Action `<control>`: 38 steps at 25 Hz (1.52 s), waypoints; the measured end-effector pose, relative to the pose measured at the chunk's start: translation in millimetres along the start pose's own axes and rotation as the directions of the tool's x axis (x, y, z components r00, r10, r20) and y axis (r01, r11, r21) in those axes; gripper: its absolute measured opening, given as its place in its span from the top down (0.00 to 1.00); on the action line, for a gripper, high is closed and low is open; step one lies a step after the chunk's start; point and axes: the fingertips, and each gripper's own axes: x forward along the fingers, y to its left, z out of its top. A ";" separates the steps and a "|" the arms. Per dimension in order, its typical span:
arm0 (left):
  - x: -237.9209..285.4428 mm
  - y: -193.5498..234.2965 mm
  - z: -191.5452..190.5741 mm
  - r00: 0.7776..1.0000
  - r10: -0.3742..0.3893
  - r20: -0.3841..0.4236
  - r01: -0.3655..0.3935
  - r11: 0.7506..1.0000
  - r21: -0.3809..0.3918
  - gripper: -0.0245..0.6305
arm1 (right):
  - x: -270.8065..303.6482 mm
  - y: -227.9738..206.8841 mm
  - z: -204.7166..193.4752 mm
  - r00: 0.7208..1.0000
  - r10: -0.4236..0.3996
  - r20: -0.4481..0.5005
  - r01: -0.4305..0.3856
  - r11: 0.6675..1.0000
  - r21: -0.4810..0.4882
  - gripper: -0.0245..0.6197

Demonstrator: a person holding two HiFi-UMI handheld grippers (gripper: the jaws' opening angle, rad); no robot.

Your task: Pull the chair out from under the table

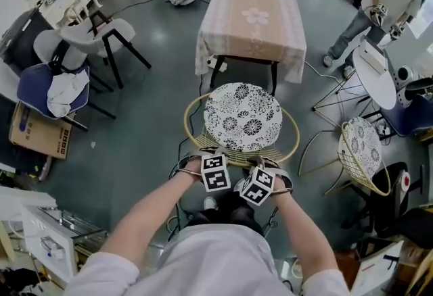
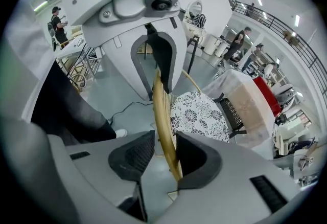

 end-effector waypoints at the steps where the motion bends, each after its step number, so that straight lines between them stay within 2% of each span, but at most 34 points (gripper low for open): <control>1: -1.7 -0.1 1.3 1.000 0.000 0.015 0.000 1.000 -0.022 0.78 | -2.0 -0.9 0.1 1.000 -0.006 0.007 0.006 1.000 0.027 0.79; 9: -21.5 -0.6 15.0 0.989 -0.011 0.147 0.039 0.980 -0.193 0.78 | -18.9 -5.1 12.8 0.996 -0.042 0.084 0.024 0.979 0.204 0.79; 15: -42.5 12.9 34.8 0.958 0.035 0.285 0.075 0.928 -0.365 0.78 | -34.2 -13.6 27.2 0.982 -0.085 0.170 0.014 0.924 0.381 0.80; 18: -58.4 27.3 46.9 0.928 0.104 0.358 0.076 0.888 -0.454 0.78 | -46.2 -25.5 32.2 0.968 -0.143 0.206 0.021 0.866 0.500 0.85; 21: -77.8 43.7 58.0 0.886 0.202 0.416 0.079 0.820 -0.566 0.78 | -61.1 -39.3 37.5 0.944 -0.209 0.255 0.012 0.795 0.607 0.89; 24: -100.0 56.8 69.9 0.837 0.288 0.466 0.083 0.775 -0.627 0.78 | -79.8 -51.4 48.1 0.916 -0.260 0.305 -0.003 0.758 0.652 0.90; 27: -122.4 65.0 80.7 0.783 0.348 0.516 0.098 0.749 -0.655 0.78 | -98.3 -62.4 59.6 0.883 -0.313 0.351 -0.016 0.726 0.687 0.91; 29: -133.0 69.8 85.6 0.757 0.385 0.528 0.090 0.739 -0.668 0.78 | -109.5 -71.1 63.9 0.859 -0.355 0.369 -0.014 0.704 0.710 0.92; 34: -153.6 75.0 90.5 0.723 0.466 0.511 0.025 0.721 -0.692 0.84 | -135.8 -86.7 73.5 0.807 -0.432 0.402 -0.011 0.669 0.743 0.93; 38: -173.8 82.8 90.2 0.688 0.527 0.499 -0.005 0.691 -0.722 0.94 | -150.2 -93.2 86.2 0.777 -0.461 0.428 -0.007 0.674 0.738 0.96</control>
